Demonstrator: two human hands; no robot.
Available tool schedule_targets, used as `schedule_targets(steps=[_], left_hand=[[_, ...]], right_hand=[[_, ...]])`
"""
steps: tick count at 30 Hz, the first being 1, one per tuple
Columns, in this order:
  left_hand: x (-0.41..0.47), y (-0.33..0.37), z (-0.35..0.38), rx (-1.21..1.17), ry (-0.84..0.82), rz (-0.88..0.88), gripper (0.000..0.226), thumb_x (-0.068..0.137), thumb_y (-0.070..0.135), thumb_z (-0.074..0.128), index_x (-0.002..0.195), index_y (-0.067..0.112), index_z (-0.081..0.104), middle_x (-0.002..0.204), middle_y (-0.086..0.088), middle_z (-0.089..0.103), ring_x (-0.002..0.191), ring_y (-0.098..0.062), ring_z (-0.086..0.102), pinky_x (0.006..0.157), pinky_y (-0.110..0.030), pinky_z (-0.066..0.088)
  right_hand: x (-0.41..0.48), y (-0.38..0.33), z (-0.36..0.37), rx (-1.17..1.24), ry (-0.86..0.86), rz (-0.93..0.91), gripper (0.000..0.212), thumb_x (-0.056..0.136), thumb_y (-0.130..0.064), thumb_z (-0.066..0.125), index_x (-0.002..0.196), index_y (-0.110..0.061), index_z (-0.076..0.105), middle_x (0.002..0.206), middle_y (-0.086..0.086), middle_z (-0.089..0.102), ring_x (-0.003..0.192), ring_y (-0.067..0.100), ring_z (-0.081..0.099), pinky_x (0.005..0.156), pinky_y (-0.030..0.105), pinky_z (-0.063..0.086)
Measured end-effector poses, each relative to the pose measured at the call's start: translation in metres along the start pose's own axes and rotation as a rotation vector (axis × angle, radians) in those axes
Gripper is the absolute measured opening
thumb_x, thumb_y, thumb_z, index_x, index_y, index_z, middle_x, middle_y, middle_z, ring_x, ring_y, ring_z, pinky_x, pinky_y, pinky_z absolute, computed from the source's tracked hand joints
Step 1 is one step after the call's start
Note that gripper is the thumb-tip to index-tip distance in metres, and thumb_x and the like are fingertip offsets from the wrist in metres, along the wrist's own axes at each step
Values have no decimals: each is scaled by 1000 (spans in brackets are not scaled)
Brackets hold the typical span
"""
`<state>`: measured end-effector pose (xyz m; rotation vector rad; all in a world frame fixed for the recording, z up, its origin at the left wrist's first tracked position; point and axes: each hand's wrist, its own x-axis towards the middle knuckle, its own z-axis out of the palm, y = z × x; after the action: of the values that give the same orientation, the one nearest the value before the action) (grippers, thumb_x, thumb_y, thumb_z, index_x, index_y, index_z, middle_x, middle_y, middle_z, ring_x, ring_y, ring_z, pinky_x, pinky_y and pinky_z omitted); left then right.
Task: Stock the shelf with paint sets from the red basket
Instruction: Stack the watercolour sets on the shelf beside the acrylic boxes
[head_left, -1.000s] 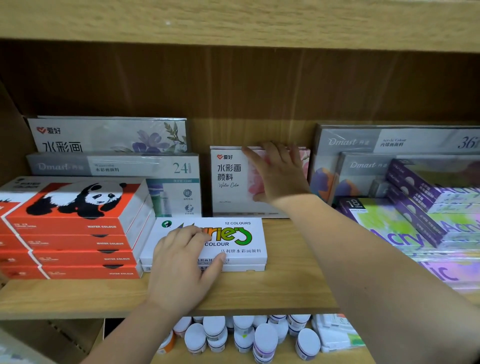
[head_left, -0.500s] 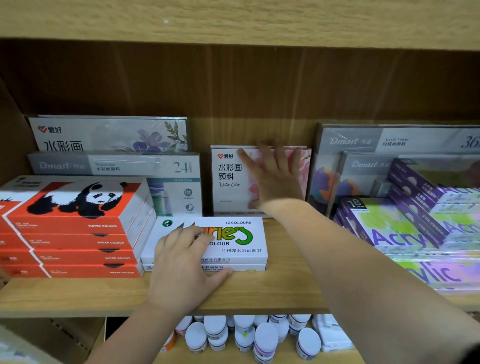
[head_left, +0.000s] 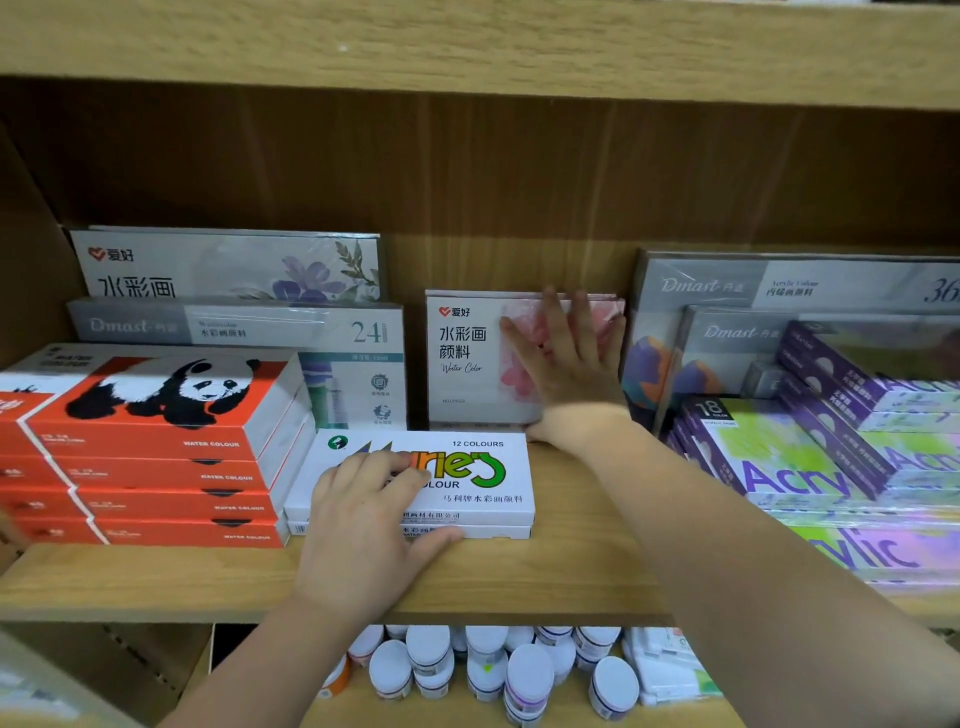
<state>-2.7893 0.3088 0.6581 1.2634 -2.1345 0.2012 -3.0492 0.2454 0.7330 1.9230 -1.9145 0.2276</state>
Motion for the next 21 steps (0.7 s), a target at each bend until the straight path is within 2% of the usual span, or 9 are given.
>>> schedule_targets(steps=[2,6,11,15,17,19,21], left_hand=[[0,0,0,-8,5,-4,69,72,78,59,107,22,77,112,3,67,106,-26,62,90,-48,49],[1,0,0,-29,15,-17,68,70,78,62,106,23,78,111,2,67,106,-27,63,89,-49,50],[0,0,1,-20,19,-17,68,69,77,64,105,22,79,110,1,67,105,-28,64,89,-48,49],[1,1,-1,-29,40,-21,66,73,76,64,103,20,80,107,0,68,103,-28,64,88,-48,49],[1,3,-2,-30,39,-23,63,78,73,61,104,19,80,107,-1,69,103,-29,64,88,-49,50],[0,2,-4,-31,26,-24,63,80,71,57,106,19,80,108,-1,69,103,-30,63,89,-49,50],[0,2,-5,-33,7,-22,64,80,71,55,107,19,79,109,-1,69,104,-30,62,91,-48,48]], right_hand=[[0,2,4,-25,-13,-4,142,59,-59,86,160,-46,-13,168,11,-27,154,44,-21,114,78,-4],[0,1,3,-30,10,-13,135,65,-57,83,160,-45,-12,171,14,-19,155,46,-16,115,77,-3],[-3,2,-1,40,30,-18,125,65,-58,83,163,-43,6,173,15,-6,157,45,-6,116,76,-1],[-22,6,-13,141,43,-38,111,74,-61,79,163,-41,16,173,11,-14,157,38,-18,124,65,-4],[-45,5,-24,200,47,24,94,80,-59,74,160,-40,29,173,15,3,158,43,-5,124,62,12],[-73,2,-29,236,-5,102,74,88,-54,69,155,-33,43,157,20,35,148,48,25,115,56,34],[-107,0,-29,303,-36,154,60,90,-46,71,143,-24,55,144,16,45,134,41,41,110,52,41]])
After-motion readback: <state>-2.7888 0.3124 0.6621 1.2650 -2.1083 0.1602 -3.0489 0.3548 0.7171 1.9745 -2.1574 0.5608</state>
